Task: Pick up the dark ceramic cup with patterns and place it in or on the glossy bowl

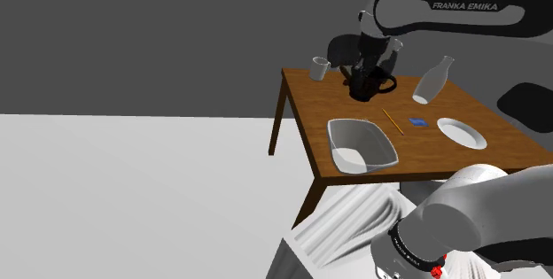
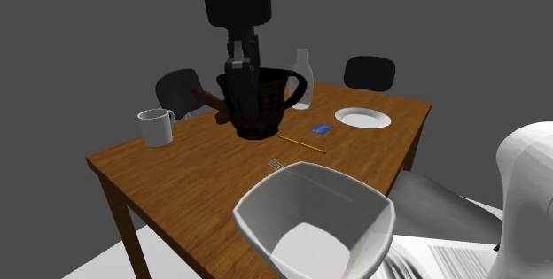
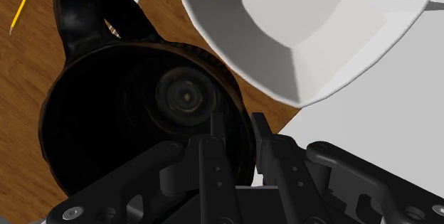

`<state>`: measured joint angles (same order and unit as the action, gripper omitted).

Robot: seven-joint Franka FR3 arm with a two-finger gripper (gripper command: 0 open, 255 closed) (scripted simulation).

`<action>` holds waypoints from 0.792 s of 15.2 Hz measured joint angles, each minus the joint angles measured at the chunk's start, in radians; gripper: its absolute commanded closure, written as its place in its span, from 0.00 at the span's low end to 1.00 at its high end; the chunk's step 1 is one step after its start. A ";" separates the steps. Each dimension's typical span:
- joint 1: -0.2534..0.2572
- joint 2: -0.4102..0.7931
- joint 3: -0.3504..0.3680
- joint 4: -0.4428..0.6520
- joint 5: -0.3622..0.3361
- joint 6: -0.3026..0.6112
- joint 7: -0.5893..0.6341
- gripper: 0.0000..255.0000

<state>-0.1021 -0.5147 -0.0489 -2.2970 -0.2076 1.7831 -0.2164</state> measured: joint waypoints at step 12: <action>0.065 -0.363 0.121 -0.222 0.086 -0.164 0.117 1.00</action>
<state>-0.0375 -0.8776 0.0724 -2.5188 -0.1220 1.6188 -0.0998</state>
